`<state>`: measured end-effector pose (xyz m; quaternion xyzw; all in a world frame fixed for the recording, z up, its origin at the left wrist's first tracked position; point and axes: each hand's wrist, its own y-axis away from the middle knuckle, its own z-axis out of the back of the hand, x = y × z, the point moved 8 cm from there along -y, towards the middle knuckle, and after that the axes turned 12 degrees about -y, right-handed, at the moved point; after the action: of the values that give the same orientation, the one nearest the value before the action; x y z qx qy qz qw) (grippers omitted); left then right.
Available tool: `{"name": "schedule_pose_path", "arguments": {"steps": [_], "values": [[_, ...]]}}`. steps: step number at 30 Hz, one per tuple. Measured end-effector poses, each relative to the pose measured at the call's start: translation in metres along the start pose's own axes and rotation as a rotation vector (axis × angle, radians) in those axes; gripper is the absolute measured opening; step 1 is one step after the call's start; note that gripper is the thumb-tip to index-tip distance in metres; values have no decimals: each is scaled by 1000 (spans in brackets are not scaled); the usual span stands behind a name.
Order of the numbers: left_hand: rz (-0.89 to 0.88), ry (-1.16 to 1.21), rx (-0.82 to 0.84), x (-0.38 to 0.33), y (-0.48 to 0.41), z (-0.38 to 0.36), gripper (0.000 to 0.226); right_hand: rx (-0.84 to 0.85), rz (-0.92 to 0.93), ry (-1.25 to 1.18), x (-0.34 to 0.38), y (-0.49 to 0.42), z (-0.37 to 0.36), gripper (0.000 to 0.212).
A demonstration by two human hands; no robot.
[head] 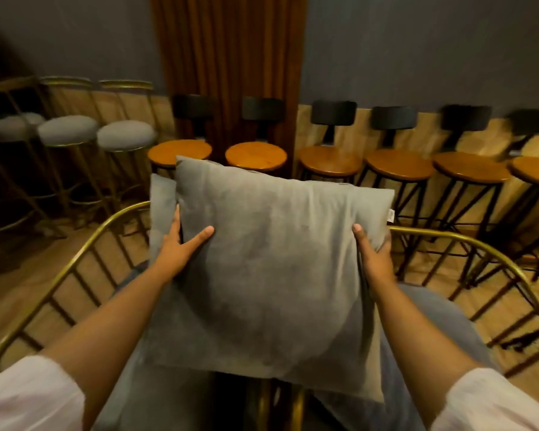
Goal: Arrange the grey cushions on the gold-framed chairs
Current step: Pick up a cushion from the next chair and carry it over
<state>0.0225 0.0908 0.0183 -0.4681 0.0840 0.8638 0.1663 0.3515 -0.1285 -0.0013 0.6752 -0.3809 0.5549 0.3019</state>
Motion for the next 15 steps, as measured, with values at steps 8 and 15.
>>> {"name": "schedule_pose_path", "arguments": {"steps": [8, 15], "values": [[161, -66, -53, 137, -41, 140, 86, 140, -120, 23, -105, 35, -195, 81], [273, -163, 12, 239, -89, 171, 90, 126, -281, 113, -202, 50, -277, 82]]}}
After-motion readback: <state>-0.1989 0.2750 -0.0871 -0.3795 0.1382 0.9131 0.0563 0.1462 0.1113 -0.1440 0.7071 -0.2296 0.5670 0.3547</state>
